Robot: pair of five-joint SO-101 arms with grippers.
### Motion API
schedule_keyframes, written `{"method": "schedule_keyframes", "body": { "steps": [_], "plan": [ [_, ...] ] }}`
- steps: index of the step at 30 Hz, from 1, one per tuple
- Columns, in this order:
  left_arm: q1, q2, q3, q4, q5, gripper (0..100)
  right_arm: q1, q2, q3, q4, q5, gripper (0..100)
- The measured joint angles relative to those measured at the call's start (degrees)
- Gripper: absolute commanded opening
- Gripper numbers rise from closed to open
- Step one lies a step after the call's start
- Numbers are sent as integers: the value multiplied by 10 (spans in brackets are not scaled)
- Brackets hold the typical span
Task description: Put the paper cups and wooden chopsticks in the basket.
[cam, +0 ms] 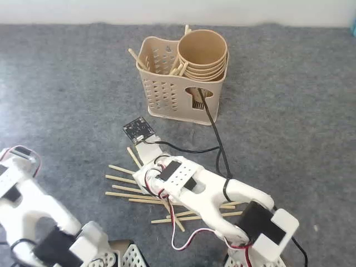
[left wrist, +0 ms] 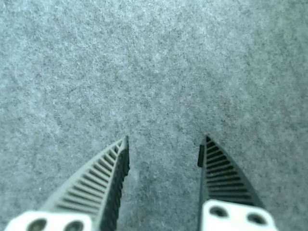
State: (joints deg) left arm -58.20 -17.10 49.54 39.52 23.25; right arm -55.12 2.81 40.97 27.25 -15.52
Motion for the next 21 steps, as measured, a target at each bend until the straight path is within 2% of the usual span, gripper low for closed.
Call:
{"method": "schedule_keyframes", "body": {
  "steps": [5,12,21],
  "plan": [
    [0,0,0,0,0,224,1,-48,0,9,0,8],
    [0,0,0,0,0,224,0,-217,1,51,1,8],
    [8,0,0,0,-3,224,45,-489,-22,-4,97,8]
  ]
}}
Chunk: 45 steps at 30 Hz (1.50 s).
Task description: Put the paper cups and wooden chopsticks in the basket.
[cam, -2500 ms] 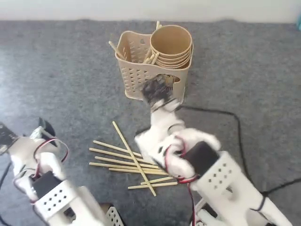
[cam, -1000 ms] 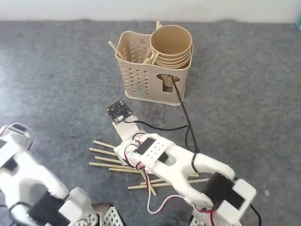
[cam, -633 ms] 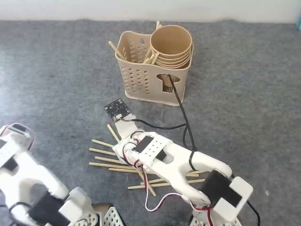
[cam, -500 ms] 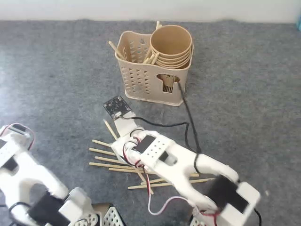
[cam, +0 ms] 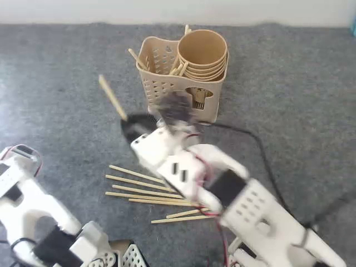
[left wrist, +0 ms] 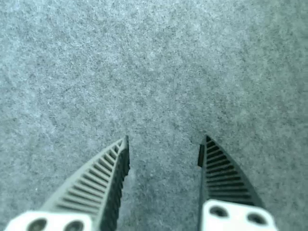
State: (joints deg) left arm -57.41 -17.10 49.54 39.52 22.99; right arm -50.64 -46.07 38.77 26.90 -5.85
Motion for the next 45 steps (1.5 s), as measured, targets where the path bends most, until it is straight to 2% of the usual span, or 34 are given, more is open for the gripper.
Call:
{"method": "schedule_keyframes", "body": {
  "steps": [5,9,15,19,26,30,33,35,37,45],
  "plan": [
    [1,0,0,0,3,224,64,-36,-33,-103,18,8],
    [3,0,0,0,2,224,107,-25,-38,-244,18,8],
    [3,0,0,0,3,224,150,75,-41,-454,21,8],
    [3,0,0,0,3,224,177,178,-85,-538,22,8],
    [3,0,0,0,3,224,206,407,-273,-559,22,8],
    [10,0,0,0,0,224,206,529,-375,-563,70,15],
    [11,0,0,0,1,224,206,588,-409,-564,94,95],
    [11,0,0,0,3,224,207,597,-410,-564,95,136],
    [12,0,0,0,3,224,206,597,-410,-564,95,129],
    [23,0,0,0,2,224,206,514,-321,-549,98,6]
  ]
}}
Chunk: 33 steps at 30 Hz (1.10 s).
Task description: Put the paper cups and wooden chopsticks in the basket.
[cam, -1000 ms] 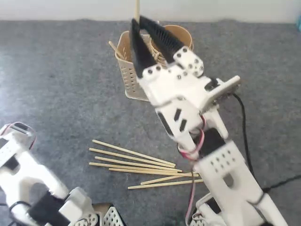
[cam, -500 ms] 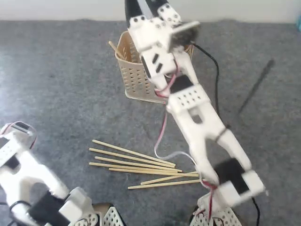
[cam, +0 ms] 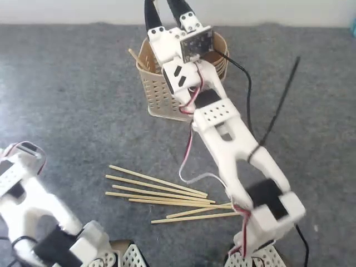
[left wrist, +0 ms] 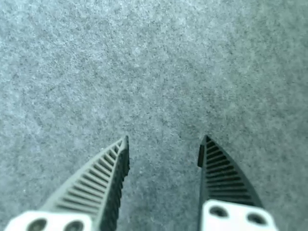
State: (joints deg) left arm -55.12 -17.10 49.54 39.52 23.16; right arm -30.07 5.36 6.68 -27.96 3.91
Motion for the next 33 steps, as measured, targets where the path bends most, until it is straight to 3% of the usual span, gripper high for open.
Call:
{"method": "schedule_keyframes", "body": {
  "steps": [6,12,18,23,28,33],
  "plan": [
    [0,0,0,0,0,224,0,-165,58,178,-4,9],
    [15,0,0,2,-13,224,23,-393,86,489,-105,9],
    [50,0,0,25,-62,224,20,-568,85,789,-118,8],
    [72,-36,18,54,-101,224,18,-680,85,951,-119,9],
    [127,-152,61,92,-178,224,26,-772,84,1080,-119,9],
    [244,-276,70,200,-303,224,25,-785,106,1207,-119,9]
  ]
}}
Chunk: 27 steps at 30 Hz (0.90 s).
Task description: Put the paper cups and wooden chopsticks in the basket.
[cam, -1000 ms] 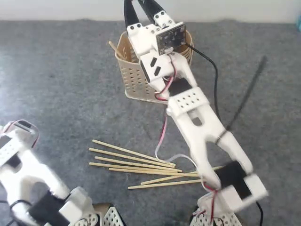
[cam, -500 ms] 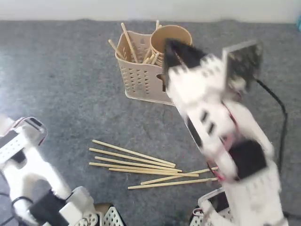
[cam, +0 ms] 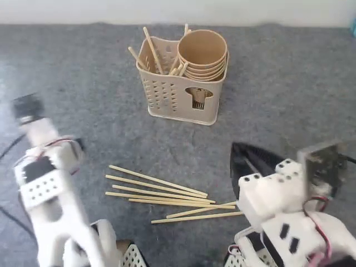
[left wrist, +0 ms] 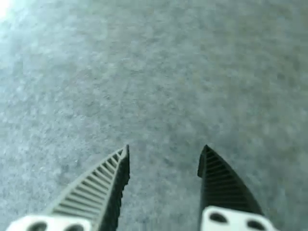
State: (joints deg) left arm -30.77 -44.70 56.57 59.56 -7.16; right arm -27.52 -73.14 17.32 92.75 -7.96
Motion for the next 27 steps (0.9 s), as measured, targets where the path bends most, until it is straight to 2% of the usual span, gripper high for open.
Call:
{"method": "schedule_keyframes", "body": {
  "steps": [4,8,12,19,23,27],
  "plan": [
    [105,-35,-24,128,-135,224,10,-5,73,47,0,9],
    [169,-26,-62,236,-263,224,93,-5,135,50,35,9],
    [228,17,-67,255,-316,224,210,-5,183,23,120,9],
    [357,54,-25,212,-329,224,379,4,370,-148,197,9],
    [397,56,33,123,-331,224,440,6,455,-218,230,9],
    [410,57,89,19,-339,224,459,6,481,-234,236,9]
  ]
}}
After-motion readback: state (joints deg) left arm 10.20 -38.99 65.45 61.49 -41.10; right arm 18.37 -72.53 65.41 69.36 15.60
